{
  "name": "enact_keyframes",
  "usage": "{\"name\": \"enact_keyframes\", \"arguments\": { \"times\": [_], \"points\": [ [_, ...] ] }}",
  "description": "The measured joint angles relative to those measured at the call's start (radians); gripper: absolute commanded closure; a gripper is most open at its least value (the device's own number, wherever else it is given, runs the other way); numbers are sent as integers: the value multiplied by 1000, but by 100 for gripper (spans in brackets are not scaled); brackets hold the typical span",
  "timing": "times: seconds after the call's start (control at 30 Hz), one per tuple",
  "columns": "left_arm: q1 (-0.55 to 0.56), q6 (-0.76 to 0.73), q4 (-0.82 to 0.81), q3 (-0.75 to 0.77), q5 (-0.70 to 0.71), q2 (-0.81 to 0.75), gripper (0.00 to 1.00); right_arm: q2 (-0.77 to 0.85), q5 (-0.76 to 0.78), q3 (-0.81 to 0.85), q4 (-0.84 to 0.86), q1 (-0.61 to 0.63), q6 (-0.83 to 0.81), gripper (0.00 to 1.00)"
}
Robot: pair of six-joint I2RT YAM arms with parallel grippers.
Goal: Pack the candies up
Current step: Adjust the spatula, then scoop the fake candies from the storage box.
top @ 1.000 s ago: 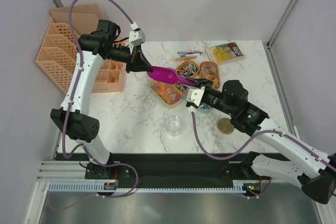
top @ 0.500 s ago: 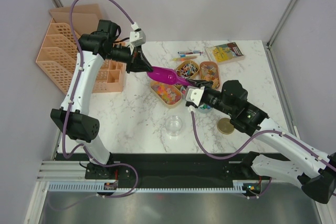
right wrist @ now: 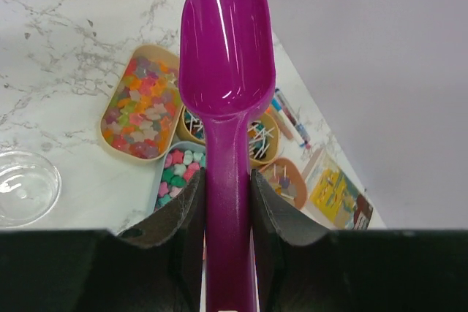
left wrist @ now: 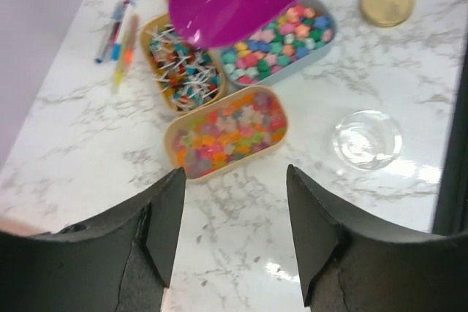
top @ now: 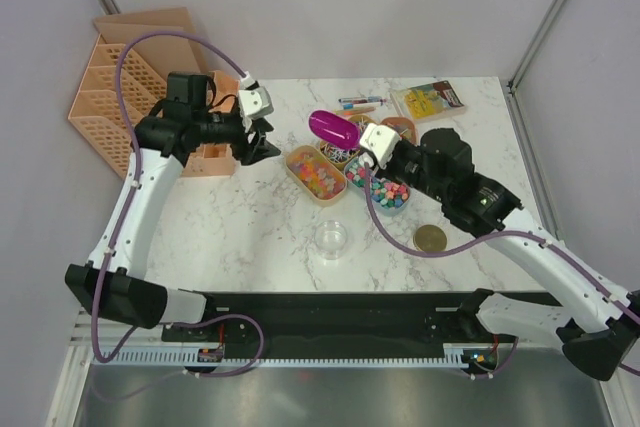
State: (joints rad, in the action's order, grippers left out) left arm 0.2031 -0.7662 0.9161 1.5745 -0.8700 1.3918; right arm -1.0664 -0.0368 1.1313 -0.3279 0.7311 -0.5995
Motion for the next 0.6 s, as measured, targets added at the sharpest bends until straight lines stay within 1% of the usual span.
{"name": "enact_keyframes", "arguments": {
  "times": [0.03,0.13,0.17,0.2,0.23,0.27,0.43,0.6],
  "points": [
    [0,14,-65,-50,39,-31,38,-15,9,26,-32,-23,27,100],
    [2,45,-191,-131,119,-46,56,-60,20,85,-124,-68,78,100],
    [2,56,-215,-137,136,-32,68,-79,24,106,-159,-84,91,100],
    [3,77,-241,-137,150,-5,76,-101,27,128,-203,-96,102,100],
    [5,97,-268,-135,166,27,88,-125,26,146,-243,-107,111,100],
    [5,114,-284,-131,180,58,98,-147,23,163,-281,-116,120,100],
    [9,221,-330,-31,251,281,98,-239,-21,224,-469,-156,169,100],
    [26,303,-333,95,354,475,98,-252,-48,236,-603,-190,217,100]
  ]
}}
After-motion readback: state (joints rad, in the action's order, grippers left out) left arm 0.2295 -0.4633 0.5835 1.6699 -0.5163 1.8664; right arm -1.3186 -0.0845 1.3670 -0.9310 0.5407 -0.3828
